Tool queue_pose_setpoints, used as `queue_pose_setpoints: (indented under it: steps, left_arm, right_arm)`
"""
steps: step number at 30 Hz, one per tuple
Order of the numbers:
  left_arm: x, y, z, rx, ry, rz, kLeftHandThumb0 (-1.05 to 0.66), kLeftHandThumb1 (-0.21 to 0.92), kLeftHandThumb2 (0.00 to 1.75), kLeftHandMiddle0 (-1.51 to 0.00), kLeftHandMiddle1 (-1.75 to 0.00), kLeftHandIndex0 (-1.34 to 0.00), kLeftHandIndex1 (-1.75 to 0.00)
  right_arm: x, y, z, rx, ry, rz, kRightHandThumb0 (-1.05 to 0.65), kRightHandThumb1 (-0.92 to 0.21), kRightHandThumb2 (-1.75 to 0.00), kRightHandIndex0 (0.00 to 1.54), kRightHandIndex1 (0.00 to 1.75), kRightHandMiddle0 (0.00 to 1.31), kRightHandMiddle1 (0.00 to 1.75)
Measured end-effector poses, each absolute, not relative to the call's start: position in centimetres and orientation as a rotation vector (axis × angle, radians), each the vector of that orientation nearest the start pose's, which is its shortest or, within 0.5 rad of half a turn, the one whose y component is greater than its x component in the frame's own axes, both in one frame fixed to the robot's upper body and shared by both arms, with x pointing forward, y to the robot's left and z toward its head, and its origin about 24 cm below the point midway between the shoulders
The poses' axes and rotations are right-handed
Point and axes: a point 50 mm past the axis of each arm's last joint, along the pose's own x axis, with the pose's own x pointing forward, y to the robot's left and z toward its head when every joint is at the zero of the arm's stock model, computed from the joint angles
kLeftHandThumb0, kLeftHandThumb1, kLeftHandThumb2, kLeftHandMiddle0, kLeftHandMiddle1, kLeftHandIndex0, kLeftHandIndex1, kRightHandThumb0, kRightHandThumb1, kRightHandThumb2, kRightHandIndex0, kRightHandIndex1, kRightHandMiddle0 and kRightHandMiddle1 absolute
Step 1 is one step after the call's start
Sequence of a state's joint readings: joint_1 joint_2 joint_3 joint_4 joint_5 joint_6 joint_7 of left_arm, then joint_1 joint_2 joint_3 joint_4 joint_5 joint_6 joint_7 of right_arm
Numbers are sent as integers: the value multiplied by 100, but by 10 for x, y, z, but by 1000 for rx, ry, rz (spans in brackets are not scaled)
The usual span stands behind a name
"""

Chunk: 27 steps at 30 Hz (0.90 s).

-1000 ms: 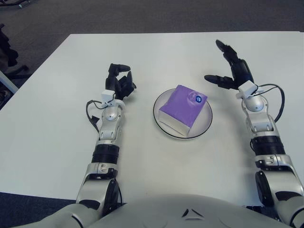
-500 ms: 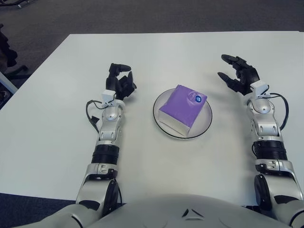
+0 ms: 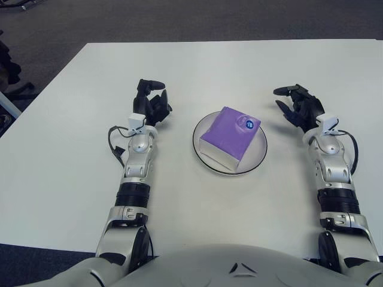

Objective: Put the tissue paper into the plate.

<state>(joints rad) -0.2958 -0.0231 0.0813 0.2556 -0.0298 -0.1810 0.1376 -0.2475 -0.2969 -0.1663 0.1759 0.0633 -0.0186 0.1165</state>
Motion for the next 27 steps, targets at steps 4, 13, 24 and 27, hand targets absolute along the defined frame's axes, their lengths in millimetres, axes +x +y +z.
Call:
queue_pose_setpoints:
  steps: [4, 13, 24, 27]
  left_arm:
    - [307, 147, 77, -77, -204, 131, -37, 77, 72, -88, -175, -29, -175]
    - [307, 146, 77, -77, -206, 126, -37, 76, 72, -87, -175, -30, -175]
    - [306, 145, 77, -77, -207, 123, -37, 76, 73, -87, -175, -30, -175]
    - [306, 145, 77, -77, -207, 123, -37, 76, 73, -87, -175, -30, -175]
  right_arm:
    - [298, -231, 88, -203, -101, -31, -35, -92, -28, 93, 10, 44, 147]
    - [296, -232, 85, -212, -89, -31, -1, -92, -21, 53, 115, 49, 147]
    - [293, -230, 82, -227, -89, -52, 0, -77, -48, 51, 129, 49, 150]
    - [294, -229, 81, -243, -90, -61, 0, -69, -63, 50, 135, 48, 153]
